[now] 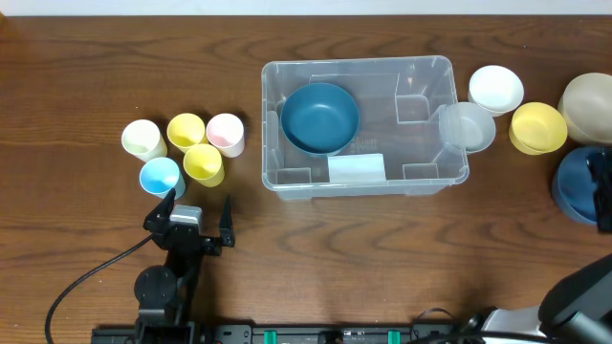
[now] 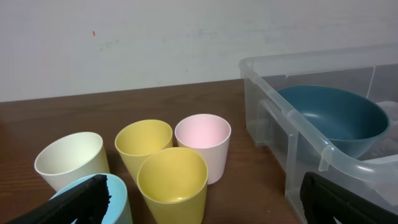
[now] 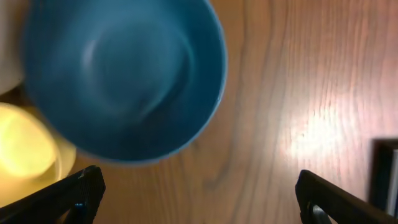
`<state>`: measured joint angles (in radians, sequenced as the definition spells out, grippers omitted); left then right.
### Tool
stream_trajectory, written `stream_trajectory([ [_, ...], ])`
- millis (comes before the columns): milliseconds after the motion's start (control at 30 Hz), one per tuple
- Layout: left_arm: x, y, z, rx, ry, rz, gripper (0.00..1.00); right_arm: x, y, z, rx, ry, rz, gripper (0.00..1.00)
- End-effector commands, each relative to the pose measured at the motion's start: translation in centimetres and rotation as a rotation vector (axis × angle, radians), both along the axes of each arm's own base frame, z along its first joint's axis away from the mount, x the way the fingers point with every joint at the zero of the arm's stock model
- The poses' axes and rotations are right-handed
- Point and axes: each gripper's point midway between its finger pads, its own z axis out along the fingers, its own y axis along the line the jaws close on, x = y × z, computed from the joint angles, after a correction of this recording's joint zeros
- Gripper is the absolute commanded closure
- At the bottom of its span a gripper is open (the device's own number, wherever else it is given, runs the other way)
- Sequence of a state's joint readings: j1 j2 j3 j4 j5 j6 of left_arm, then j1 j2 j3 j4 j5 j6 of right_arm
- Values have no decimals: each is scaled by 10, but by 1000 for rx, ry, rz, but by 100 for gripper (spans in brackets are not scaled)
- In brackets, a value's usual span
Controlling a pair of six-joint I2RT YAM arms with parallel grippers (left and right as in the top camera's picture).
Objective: Pack container
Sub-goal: 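Move the right gripper to the second teal bowl and grasp it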
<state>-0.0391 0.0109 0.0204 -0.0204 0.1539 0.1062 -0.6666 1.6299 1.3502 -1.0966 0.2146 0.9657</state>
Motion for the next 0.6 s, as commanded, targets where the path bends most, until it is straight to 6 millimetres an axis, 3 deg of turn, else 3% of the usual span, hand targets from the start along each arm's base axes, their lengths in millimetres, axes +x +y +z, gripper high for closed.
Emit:
stream_trajectory([
  [0, -1, -2, -15, 9, 46, -13, 2, -14, 1, -20, 105, -43, -16, 1],
  [167, -1, -2, -15, 9, 45, -13, 2, -33, -11, -47, 100, -43, -81, 1],
  [333, -1, -2, -15, 9, 45, -13, 2, -38, -13, -75, 81, -61, -86, 1],
  [567, -1, -2, -15, 9, 45, -13, 2, -24, -28, -78, 5, -118, -34, 1],
])
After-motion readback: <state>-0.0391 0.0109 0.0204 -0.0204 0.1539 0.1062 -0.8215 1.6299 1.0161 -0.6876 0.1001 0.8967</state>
